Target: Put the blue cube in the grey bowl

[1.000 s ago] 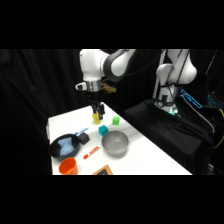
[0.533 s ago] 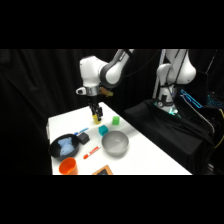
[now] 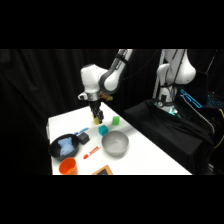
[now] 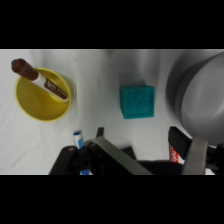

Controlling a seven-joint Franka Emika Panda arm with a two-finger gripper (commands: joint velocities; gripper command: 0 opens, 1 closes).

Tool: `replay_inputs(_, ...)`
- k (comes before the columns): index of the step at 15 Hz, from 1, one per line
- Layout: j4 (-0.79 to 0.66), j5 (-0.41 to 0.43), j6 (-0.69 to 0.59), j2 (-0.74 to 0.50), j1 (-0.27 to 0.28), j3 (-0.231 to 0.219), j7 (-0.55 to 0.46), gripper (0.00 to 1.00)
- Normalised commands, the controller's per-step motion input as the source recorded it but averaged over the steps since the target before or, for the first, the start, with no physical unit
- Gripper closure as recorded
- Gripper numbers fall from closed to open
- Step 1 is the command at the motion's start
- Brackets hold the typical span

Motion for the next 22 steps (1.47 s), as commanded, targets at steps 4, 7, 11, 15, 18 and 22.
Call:
replay_inputs(4, -0.06, 0.12, 0.22, 0.06, -0.096, 0.097, -0.19, 0.0)
replay_inputs(7, -0.09, 0.123, 0.23, 0.05, -0.089, 0.12, -0.17, 0.0)
replay_inputs(11, -0.12, 0.099, 0.27, 0.02, -0.098, 0.103, -0.17, 0.0)
replay_inputs(15, -0.14, 0.038, 0.3, 0.01, -0.095, 0.082, -0.14, 0.0)
replay_inputs(18, -0.12, 0.046, 0.3, 0.05, -0.085, 0.129, -0.12, 0.0)
replay_inputs(22, 0.0, 0.036, 0.27, 0.12, -0.103, 0.123, -0.1, 0.0)
